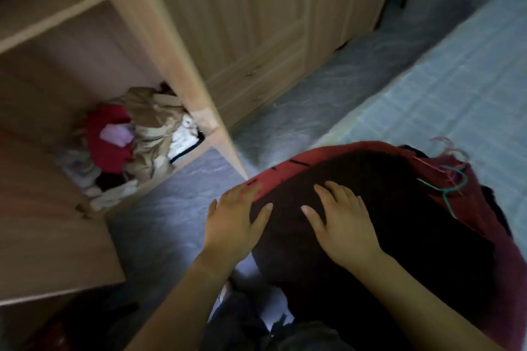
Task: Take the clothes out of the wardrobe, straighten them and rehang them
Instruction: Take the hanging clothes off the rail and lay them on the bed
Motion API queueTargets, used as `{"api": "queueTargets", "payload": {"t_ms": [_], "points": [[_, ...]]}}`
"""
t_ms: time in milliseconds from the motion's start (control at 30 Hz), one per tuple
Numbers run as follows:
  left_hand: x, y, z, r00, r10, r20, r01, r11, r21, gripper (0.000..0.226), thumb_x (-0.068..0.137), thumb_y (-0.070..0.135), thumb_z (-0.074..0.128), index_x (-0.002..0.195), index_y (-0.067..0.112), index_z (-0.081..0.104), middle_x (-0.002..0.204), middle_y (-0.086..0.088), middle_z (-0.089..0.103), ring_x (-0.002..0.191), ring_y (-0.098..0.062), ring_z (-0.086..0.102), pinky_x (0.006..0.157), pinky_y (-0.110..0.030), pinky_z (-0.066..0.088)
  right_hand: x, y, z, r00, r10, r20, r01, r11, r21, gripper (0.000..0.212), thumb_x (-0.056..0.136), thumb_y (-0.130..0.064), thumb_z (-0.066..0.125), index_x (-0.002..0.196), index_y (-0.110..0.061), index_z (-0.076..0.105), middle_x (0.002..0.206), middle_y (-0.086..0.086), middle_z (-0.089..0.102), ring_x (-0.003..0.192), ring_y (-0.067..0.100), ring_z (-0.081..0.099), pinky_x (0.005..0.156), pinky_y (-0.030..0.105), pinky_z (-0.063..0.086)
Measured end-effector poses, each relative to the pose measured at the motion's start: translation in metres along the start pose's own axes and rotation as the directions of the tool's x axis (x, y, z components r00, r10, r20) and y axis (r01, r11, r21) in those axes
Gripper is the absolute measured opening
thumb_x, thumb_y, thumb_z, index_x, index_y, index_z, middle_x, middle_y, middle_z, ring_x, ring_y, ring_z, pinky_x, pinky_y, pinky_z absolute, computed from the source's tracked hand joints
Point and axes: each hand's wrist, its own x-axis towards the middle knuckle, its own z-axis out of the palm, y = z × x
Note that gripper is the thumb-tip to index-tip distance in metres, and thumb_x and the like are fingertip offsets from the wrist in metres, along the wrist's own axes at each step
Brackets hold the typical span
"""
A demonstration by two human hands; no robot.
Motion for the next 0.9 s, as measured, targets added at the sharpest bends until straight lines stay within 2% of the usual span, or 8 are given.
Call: {"api": "queueTargets", "payload": {"t_ms": [167, 300, 400, 600, 700, 800, 900], "points": [[-0.002, -0.116, -0.065, 0.974, -0.144, -0.175, 0.138, 0.989, -0.045, 0.069, 0.082, 0.068, 0.020, 0.136, 0.033, 0.045, 0.136, 0.005, 0.051, 0.126, -0.020, 0.047, 0.102, -0.046, 0.039, 0.063, -0.133, 0.025, 0.956, -0.285, -0.063, 0.288, 0.957, 0.028, 0.054, 0.086, -0.049, 0.037, 0.114, -0.009, 0.060, 0.115, 0.016, 0.061, 0.102, 0.037, 0.059, 0.085, 0.049, 0.050], [0.006, -0.213, -0.141, 0.919, -0.183, -0.350, 0.180, 0.983, -0.041, 0.060, 0.086, 0.061, 0.032, 0.129, 0.025, 0.054, 0.125, -0.003, 0.059, 0.114, -0.027, 0.054, 0.095, -0.045, 0.045, 0.110, -0.264, 0.034, 0.866, -0.474, -0.163, 0.485, 0.874, 0.035, 0.055, 0.087, -0.048, 0.038, 0.113, -0.006, 0.062, 0.114, 0.016, 0.062, 0.097, 0.036, 0.062, 0.080, 0.042, 0.051], [0.014, -0.273, -0.207, 0.867, -0.189, -0.462, 0.210, 0.978, -0.007, 0.064, 0.082, 0.060, 0.029, 0.125, 0.022, 0.058, 0.119, -0.006, 0.062, 0.108, -0.032, 0.057, 0.091, -0.045, 0.044, 0.147, -0.354, 0.025, 0.785, -0.574, -0.230, 0.599, 0.799, 0.052, 0.053, 0.088, -0.047, 0.039, 0.113, -0.007, 0.061, 0.115, 0.014, 0.061, 0.099, 0.033, 0.061, 0.081, 0.038, 0.050], [0.062, -0.350, -0.337, 0.775, -0.105, -0.623, 0.194, 0.978, 0.077, 0.065, 0.082, 0.062, 0.027, 0.129, 0.025, 0.054, 0.124, -0.006, 0.059, 0.112, -0.031, 0.055, 0.092, -0.044, 0.044, 0.231, -0.489, -0.028, 0.628, -0.650, -0.428, 0.704, 0.709, -0.043, 0.058, 0.089, -0.048, 0.037, 0.118, -0.002, 0.059, 0.118, 0.017, 0.060, 0.106, 0.035, 0.057, 0.086, 0.038, 0.048], [0.100, -0.375, -0.397, 0.728, -0.062, -0.683, 0.161, 0.983, 0.083, 0.068, 0.081, 0.063, 0.026, 0.131, 0.025, 0.051, 0.126, -0.007, 0.057, 0.114, -0.032, 0.053, 0.092, -0.044, 0.043, 0.276, -0.539, -0.066, 0.560, -0.661, -0.500, 0.728, 0.680, -0.084, 0.061, 0.090, -0.050, 0.034, 0.124, -0.004, 0.055, 0.126, 0.016, 0.055, 0.114, 0.033, 0.053, 0.091, 0.040, 0.045], [0.145, -0.393, -0.456, 0.662, 0.007, -0.749, 0.105, 0.989, 0.102, 0.068, 0.082, 0.064, 0.025, 0.132, 0.024, 0.050, 0.126, -0.006, 0.057, 0.114, -0.030, 0.053, 0.091, -0.045, 0.045, 0.329, -0.583, -0.113, 0.463, -0.654, -0.598, 0.754, 0.646, -0.123, 0.059, 0.090, -0.050, 0.036, 0.123, -0.005, 0.055, 0.126, 0.015, 0.054, 0.111, 0.033, 0.055, 0.087, 0.040, 0.048], [0.194, -0.405, -0.516, 0.614, 0.035, -0.788, 0.060, 0.994, 0.091, 0.062, 0.084, 0.061, 0.030, 0.128, 0.024, 0.053, 0.124, -0.007, 0.057, 0.113, -0.030, 0.053, 0.089, -0.043, 0.047, 0.382, -0.625, -0.167, 0.375, -0.659, -0.653, 0.760, 0.621, -0.191, 0.057, 0.091, -0.050, 0.039, 0.126, -0.007, 0.053, 0.127, 0.014, 0.051, 0.114, 0.033, 0.051, 0.093, 0.038, 0.043]]}}
